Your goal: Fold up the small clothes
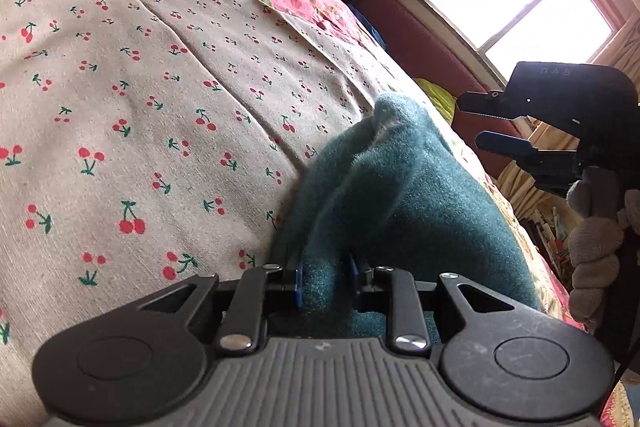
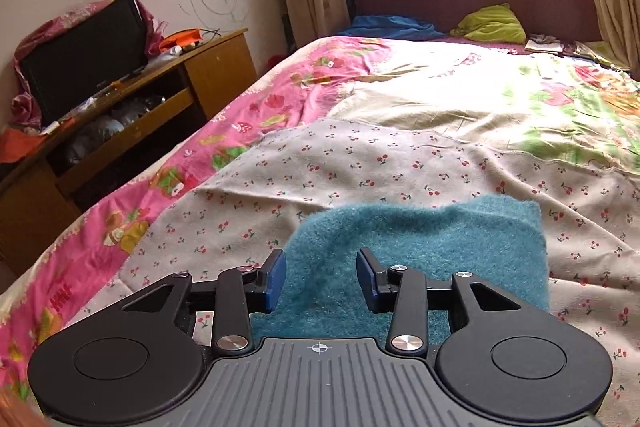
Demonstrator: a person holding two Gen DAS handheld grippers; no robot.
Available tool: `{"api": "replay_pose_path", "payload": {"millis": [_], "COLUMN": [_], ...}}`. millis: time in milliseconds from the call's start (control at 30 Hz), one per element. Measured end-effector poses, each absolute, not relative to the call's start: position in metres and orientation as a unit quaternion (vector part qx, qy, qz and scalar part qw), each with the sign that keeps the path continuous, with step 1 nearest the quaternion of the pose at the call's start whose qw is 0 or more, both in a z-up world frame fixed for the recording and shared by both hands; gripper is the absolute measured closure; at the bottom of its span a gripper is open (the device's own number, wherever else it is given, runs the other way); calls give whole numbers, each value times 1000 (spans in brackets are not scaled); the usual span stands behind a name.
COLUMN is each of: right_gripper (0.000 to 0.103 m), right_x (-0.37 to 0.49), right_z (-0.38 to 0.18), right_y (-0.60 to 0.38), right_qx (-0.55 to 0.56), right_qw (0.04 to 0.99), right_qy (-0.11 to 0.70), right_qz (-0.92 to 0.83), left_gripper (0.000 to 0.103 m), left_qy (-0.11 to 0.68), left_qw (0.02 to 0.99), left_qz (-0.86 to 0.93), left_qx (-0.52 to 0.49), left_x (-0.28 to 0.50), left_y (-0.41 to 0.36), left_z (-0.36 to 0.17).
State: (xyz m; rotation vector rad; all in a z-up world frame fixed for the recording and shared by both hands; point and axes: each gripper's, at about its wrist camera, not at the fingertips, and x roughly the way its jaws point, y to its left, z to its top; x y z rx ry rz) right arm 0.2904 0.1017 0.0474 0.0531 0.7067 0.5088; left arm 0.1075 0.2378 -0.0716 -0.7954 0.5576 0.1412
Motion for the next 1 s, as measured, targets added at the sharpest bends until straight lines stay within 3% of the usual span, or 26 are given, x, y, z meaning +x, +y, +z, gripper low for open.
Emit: {"api": "replay_pose_path", "payload": {"millis": [133, 233, 300, 500, 600, 767, 1000], "right_gripper": [74, 73, 72, 70, 72, 67, 65], "right_x": [302, 292, 291, 285, 269, 236, 199], "right_z": [15, -18, -24, -10, 24, 56, -4], "right_y": [138, 167, 172, 167, 126, 20, -48], "right_qx": [-14, -85, -73, -90, -33, 21, 50], "right_qw": [891, 897, 901, 901, 900, 912, 889], "right_qy": [372, 352, 350, 339, 332, 319, 404], "right_qz": [260, 254, 246, 256, 279, 258, 210], "left_gripper": [66, 66, 66, 66, 65, 65, 65], "left_qy": [268, 270, 270, 269, 269, 275, 299], "left_qw": [885, 885, 885, 891, 895, 896, 896], "left_qz": [68, 74, 76, 79, 79, 83, 93], "left_qx": [-375, -372, -372, -356, -347, -338, -314], "left_x": [108, 110, 110, 112, 111, 113, 118], "left_y": [236, 238, 239, 236, 232, 231, 224], "left_z": [-72, -72, -73, -70, -69, -66, -51]}}
